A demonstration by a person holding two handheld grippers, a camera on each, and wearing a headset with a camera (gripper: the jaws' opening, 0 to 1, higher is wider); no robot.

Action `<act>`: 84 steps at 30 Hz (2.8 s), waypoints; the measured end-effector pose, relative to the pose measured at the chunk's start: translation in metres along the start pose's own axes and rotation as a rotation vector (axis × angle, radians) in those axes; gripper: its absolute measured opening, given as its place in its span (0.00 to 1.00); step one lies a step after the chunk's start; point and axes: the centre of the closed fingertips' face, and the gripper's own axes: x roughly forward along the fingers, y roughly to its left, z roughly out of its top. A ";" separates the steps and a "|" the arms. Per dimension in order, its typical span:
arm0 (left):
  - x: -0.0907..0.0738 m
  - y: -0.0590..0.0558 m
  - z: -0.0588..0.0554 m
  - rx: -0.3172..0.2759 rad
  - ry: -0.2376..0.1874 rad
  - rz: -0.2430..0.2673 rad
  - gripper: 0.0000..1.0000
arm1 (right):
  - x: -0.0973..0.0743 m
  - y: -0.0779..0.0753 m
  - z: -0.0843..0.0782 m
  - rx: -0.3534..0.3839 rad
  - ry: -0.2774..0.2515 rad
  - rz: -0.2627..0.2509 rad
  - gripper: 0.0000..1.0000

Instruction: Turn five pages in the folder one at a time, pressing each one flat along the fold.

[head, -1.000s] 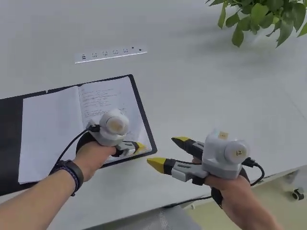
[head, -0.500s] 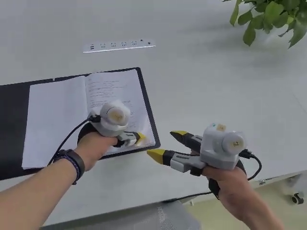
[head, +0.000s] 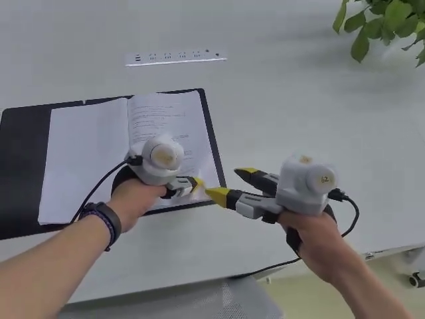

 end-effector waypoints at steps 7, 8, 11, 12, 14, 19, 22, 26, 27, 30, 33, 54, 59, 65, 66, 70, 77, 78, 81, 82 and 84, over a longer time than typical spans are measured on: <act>0.000 0.002 0.000 -0.019 -0.011 0.006 0.40 | 0.009 -0.007 0.003 0.005 0.004 0.015 0.54; -0.001 0.002 0.000 -0.024 -0.015 0.007 0.40 | 0.011 -0.008 0.004 0.004 0.006 0.016 0.53; -0.001 0.002 0.000 -0.033 -0.021 0.009 0.39 | 0.019 -0.015 0.007 0.010 0.008 0.024 0.52; -0.001 0.002 0.000 -0.033 -0.021 0.008 0.39 | 0.022 -0.017 0.008 0.014 0.006 0.028 0.51; -0.001 0.002 0.000 -0.034 -0.020 0.007 0.39 | 0.030 -0.023 0.010 0.027 0.009 0.032 0.50; -0.001 0.002 0.000 -0.031 -0.018 0.006 0.39 | 0.050 -0.036 0.015 0.110 -0.009 0.038 0.44; -0.001 0.002 0.000 -0.029 -0.017 0.005 0.39 | 0.062 -0.047 0.014 0.174 -0.020 0.036 0.41; -0.001 0.001 0.000 -0.033 -0.015 0.005 0.39 | 0.072 -0.053 0.011 0.187 -0.007 0.037 0.42; -0.001 0.001 0.000 -0.031 -0.014 0.008 0.39 | 0.074 -0.053 0.011 0.193 -0.004 0.041 0.41; -0.001 0.001 0.000 -0.037 -0.014 0.012 0.39 | 0.081 -0.054 0.009 0.201 0.009 0.054 0.41; -0.001 0.002 0.000 -0.039 -0.016 0.012 0.39 | 0.086 -0.055 0.006 0.223 0.018 0.065 0.40; -0.032 0.002 0.012 -0.099 -0.102 -0.001 0.52 | 0.068 -0.028 -0.017 0.313 0.040 0.139 0.07; -0.050 0.011 0.009 -0.125 -0.120 0.023 0.51 | 0.072 -0.020 -0.016 0.302 0.040 0.141 0.04; -0.073 0.025 -0.003 -0.138 -0.121 0.061 0.50 | 0.073 -0.016 -0.011 0.270 0.041 0.130 0.02; -0.077 0.027 -0.004 -0.149 -0.125 0.067 0.51 | 0.073 -0.016 -0.010 0.269 0.041 0.127 0.01; -0.093 0.036 -0.007 -0.167 -0.158 0.096 0.51 | 0.074 -0.012 -0.004 0.268 0.034 0.127 0.01; -0.121 0.053 -0.024 -0.181 -0.168 0.147 0.50 | 0.076 -0.002 0.004 0.254 0.019 0.131 0.01; -0.124 0.056 -0.026 -0.184 -0.168 0.152 0.51 | 0.077 0.000 0.005 0.252 0.017 0.131 0.01; -0.137 0.063 -0.034 -0.193 -0.173 0.176 0.52 | 0.079 0.006 0.010 0.242 0.008 0.136 0.01; -0.141 0.066 -0.035 -0.193 -0.179 0.184 0.54 | 0.079 0.007 0.011 0.238 0.007 0.137 0.01; -0.149 0.071 -0.039 -0.209 -0.190 0.194 0.54 | 0.080 0.012 0.013 0.229 0.007 0.138 0.00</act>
